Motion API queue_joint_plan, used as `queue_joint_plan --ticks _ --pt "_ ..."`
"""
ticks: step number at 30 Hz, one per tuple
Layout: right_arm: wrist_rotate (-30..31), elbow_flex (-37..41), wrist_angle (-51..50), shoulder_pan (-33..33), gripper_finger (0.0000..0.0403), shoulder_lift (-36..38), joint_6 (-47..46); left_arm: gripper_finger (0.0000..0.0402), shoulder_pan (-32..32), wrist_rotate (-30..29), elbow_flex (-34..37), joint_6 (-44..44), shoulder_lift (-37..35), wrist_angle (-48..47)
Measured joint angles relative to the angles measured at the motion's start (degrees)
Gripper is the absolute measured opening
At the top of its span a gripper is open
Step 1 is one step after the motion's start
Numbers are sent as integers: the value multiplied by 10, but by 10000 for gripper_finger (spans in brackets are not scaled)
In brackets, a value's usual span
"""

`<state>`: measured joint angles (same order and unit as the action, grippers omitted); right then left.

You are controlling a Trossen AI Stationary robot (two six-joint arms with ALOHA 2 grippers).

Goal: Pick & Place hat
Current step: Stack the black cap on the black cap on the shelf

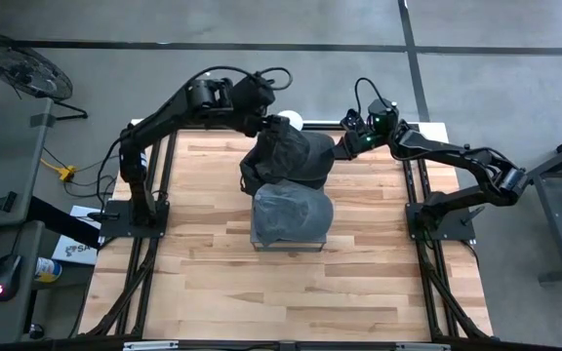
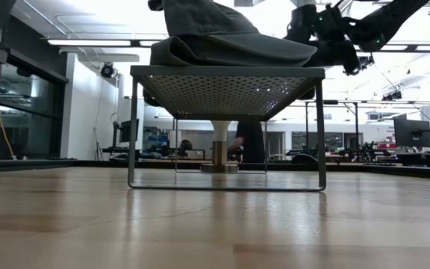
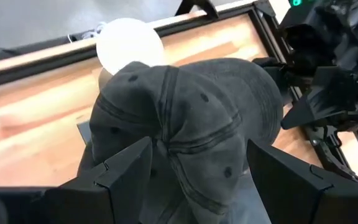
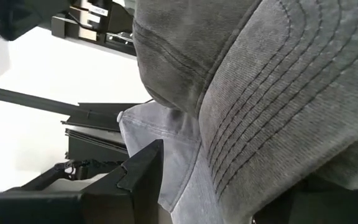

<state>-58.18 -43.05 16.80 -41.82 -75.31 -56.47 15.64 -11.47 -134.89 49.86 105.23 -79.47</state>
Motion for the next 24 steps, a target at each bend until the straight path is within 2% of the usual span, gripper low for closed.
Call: queue_joint_plan --ticks 5,10,19,24 --pt "-1 0 13 0 190 0 0 259 6 35 1 10 0 -10" --pt "-3 0 17 0 190 0 1 259 5 47 38 30 2 -9" --pt "-14 0 36 0 190 0 0 259 5 71 110 47 0 61" --pt "-19 0 36 0 190 0 0 259 5 90 119 47 0 80"
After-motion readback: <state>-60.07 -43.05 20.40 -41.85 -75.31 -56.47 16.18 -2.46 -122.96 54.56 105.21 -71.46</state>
